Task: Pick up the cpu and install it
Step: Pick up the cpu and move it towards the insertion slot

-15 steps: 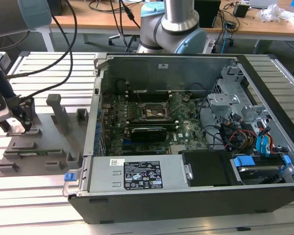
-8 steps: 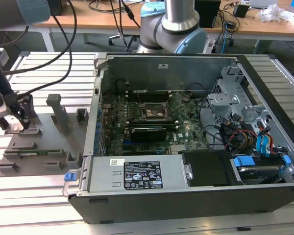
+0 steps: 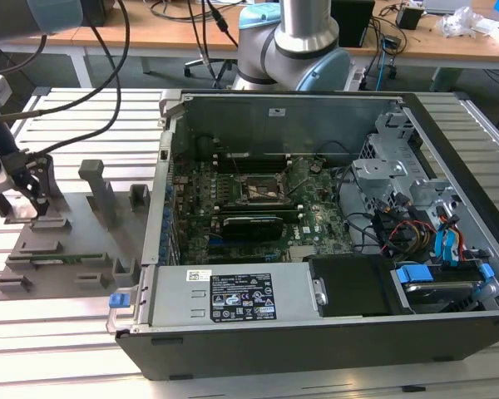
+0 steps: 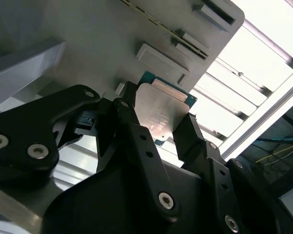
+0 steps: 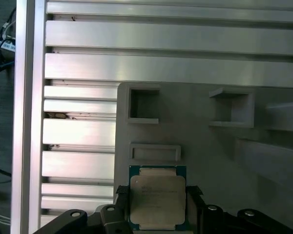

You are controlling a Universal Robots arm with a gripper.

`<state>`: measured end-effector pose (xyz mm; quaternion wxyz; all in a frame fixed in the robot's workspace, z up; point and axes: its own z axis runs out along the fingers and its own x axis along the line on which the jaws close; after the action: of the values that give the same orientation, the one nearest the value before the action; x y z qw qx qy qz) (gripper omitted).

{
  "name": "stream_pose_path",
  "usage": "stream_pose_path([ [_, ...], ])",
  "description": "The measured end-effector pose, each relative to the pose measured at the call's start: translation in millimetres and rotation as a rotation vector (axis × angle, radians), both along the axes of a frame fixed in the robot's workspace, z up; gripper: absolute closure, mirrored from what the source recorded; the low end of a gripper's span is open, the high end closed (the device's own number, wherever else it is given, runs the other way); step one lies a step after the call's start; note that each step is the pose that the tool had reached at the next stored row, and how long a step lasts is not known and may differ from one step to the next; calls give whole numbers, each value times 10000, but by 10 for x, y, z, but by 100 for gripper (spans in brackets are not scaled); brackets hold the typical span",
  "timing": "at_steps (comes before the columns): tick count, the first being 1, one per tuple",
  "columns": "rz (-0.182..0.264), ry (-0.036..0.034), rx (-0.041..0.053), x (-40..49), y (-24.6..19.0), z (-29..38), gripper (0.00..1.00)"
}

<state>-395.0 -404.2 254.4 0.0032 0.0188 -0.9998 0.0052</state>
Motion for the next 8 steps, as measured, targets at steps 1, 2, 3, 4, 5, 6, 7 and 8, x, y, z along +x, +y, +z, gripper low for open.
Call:
stream_pose_path([
  [1, 0, 0, 0, 0, 0, 11, 45],
  [2, 0, -1, 0, 0, 0, 17, 45],
  [3, 0, 0, 0, 0, 0, 25, 45],
  [4, 0, 0, 0, 0, 0, 33, 45],
  [5, 0, 0, 0, 0, 0, 49, 45],
  [6, 0, 0, 0, 0, 0, 63, 45],
  [7, 0, 0, 0, 0, 0, 75, 45],
  [8, 0, 0, 0, 0, 0, 91, 45],
])
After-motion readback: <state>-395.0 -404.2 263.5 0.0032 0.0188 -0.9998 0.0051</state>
